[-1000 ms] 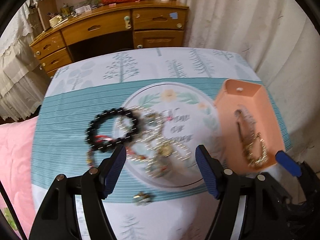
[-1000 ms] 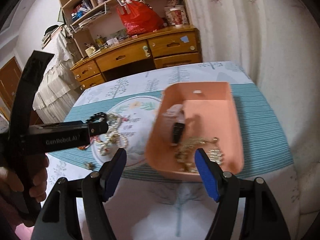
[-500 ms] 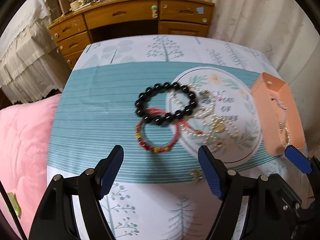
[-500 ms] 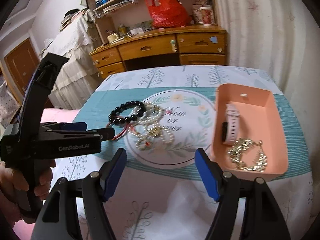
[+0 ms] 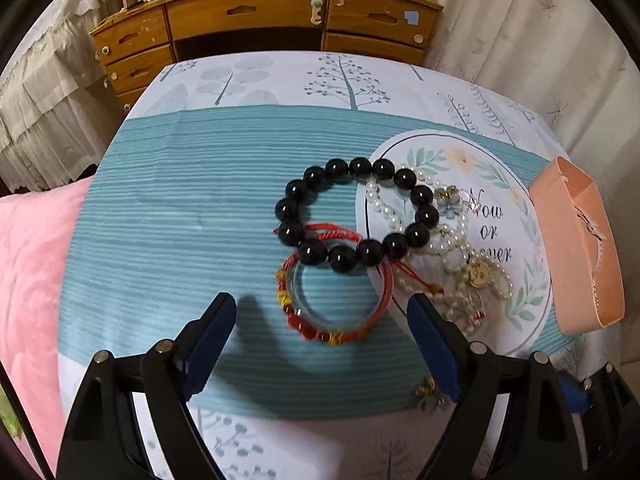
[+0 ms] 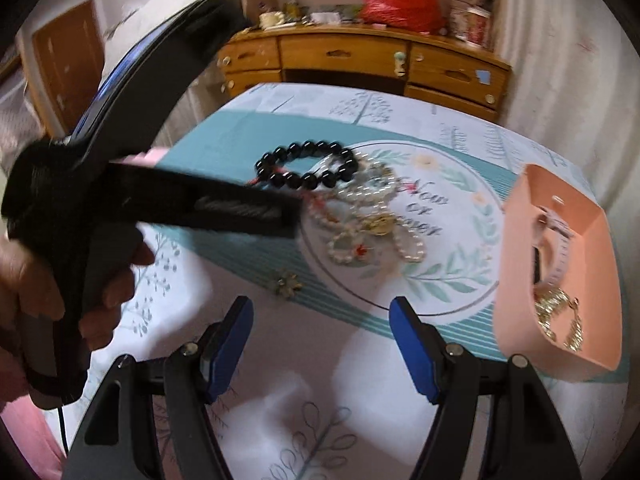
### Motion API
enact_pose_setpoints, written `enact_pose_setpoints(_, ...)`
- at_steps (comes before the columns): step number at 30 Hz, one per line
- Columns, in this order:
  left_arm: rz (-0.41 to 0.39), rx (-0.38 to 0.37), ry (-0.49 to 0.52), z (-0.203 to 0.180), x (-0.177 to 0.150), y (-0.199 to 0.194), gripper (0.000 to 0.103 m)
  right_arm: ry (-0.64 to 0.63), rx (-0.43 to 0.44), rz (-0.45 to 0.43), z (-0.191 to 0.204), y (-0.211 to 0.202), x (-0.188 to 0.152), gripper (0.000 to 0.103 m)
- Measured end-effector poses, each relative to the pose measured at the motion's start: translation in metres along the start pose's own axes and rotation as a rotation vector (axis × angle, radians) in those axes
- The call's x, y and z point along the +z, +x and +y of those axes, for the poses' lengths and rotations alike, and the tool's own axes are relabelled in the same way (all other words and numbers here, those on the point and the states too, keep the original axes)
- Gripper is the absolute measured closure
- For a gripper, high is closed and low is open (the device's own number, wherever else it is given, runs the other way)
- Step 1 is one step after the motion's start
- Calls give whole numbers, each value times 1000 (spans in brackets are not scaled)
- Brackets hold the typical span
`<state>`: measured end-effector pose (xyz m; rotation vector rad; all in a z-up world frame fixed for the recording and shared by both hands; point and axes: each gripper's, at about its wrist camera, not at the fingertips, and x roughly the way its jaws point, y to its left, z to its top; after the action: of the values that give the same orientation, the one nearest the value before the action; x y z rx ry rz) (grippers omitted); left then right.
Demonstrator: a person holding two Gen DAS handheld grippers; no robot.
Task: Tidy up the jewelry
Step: 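Grasp the red bead bracelet with the left gripper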
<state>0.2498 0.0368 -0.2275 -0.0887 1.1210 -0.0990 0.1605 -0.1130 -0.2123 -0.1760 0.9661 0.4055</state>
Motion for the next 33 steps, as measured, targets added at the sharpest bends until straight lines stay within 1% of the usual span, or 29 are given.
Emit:
enact_pose_setpoints(4, -32, -15, 14, 0, 1, 3, 17, -78, -4, -16, 17, 9, -1, 34)
enact_pose_setpoints(6, -44, -22, 28, 0, 1, 4, 17, -110, -8, -11, 24, 13, -1, 44)
enact_pose_setpoints(7, -49, -17, 41, -1, 0, 4, 17, -119, -13, -5, 26, 16, -1, 46)
enact_pose_setpoints(9, -60, 0, 60, -1, -1, 6, 17, -127, -18, -1, 30, 21, -1, 54)
enact_pose_setpoints(12, -79, 13, 83, -2, -2, 7, 18, -122, -20, -2, 32, 25, 0, 61)
enact_pose_setpoints(13, -86, 19, 89, -3, -3, 7, 20, -118, -15, -8, 32, 25, 1, 63)
enact_pose_setpoints(15, -107, 29, 113, -6, -4, 5, 36, -111, -11, -9, 32, 27, 2, 71)
enact_pose_setpoints(16, -116, 20, 121, -6, -5, 4, 39, -108, -8, -10, 32, 27, 3, 74)
enact_pose_setpoints(17, -118, 17, 124, -7, -6, 4, 41, -103, -3, -9, 32, 28, 3, 79)
enact_pose_setpoints(18, -118, 16, 127, -7, -6, 4, 41, -101, 0, -7, 32, 28, 4, 82)
enact_pose_setpoints(23, -121, -11, 106, -2, -5, 2, 42, -109, 9, 2, 33, 28, 4, 83)
enact_pose_setpoints(27, -129, 1, 103, -2, -5, -2, 42, -97, 0, 3, 27, 25, 5, 83)
enact_pose_setpoints(29, -129, -4, 104, -3, -5, -8, 42, -89, -8, 3, 22, 22, 5, 83)
enact_pose_setpoints(33, -170, -28, 99, -5, -3, -24, 42, -59, -23, -8, 10, 14, 7, 83)
